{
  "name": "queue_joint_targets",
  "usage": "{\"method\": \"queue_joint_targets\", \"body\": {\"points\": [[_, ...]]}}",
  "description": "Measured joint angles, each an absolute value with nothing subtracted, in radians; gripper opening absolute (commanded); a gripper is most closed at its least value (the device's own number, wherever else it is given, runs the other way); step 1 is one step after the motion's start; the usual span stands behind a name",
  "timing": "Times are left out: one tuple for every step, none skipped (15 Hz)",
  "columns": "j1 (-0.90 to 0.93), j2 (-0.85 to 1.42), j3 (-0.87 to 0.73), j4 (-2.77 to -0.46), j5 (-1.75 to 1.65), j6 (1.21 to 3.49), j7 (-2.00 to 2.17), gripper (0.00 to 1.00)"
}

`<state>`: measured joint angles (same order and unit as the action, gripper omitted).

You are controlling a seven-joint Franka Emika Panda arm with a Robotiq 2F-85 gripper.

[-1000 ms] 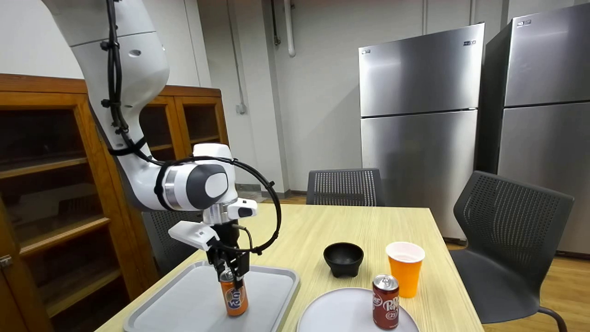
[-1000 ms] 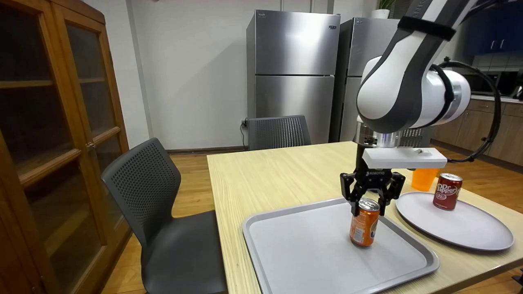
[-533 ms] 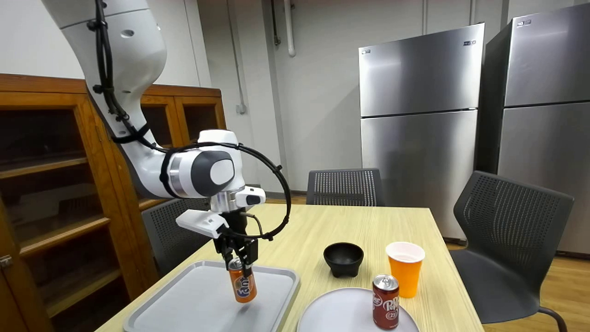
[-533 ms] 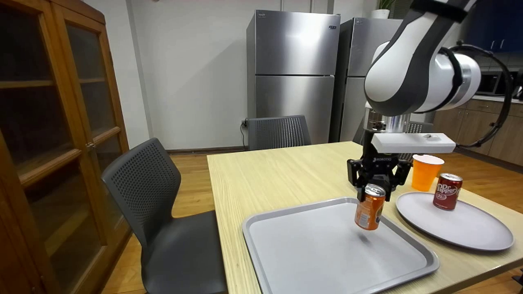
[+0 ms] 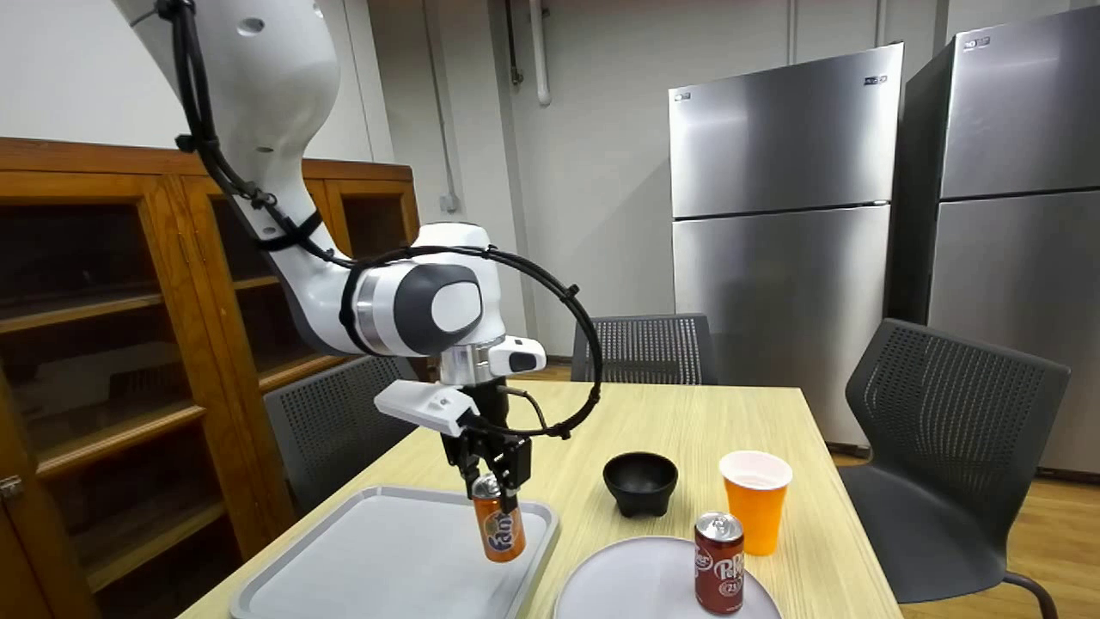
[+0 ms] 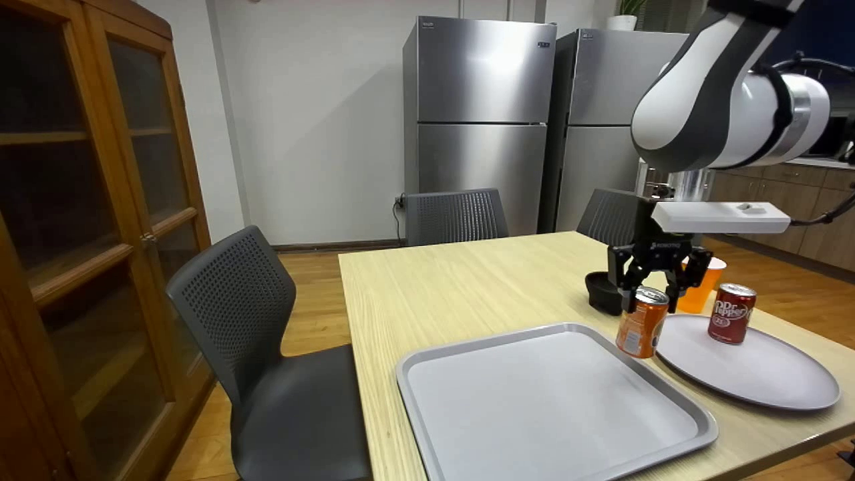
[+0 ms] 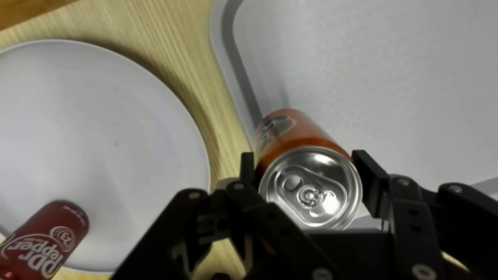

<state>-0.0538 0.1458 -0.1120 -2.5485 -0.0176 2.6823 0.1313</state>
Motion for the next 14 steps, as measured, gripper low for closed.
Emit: {"method": "queue_joint_targets", "body": {"points": [[-0.064,0.146,-0.123,-2.545,-0.019,2.678,0.123,0.38],[-0.075,0.146,-0.136,-2.54,-0.02,2.672,0.113,0.38],[-0.084,0.146,-0.148,-2.534,-0.022,2.665,0.106,0.38],[-0.094,0.146,-0.161,-2.529,-0.024,2.659,0.1,0.38],[-0.104,0.146,-0.175,-2.523,-0.027,2.654,0.095,0.38],[-0.113,0.147,-0.187,-2.518,-0.031,2.65,0.092,0.38],[-0.121,0.149,-0.197,-2.514,-0.034,2.645,0.091,0.38],[-0.129,0.151,-0.207,-2.509,-0.036,2.64,0.09,0.38],[-0.136,0.154,-0.215,-2.506,-0.038,2.635,0.089,0.38],[-0.142,0.158,-0.222,-2.502,-0.038,2.63,0.088,0.38],[-0.148,0.163,-0.227,-2.499,-0.038,2.626,0.087,0.38],[-0.152,0.167,-0.233,-2.496,-0.038,2.623,0.087,0.38],[-0.157,0.173,-0.237,-2.493,-0.038,2.62,0.087,0.38],[-0.162,0.179,-0.24,-2.489,-0.038,2.618,0.087,0.38]]}}
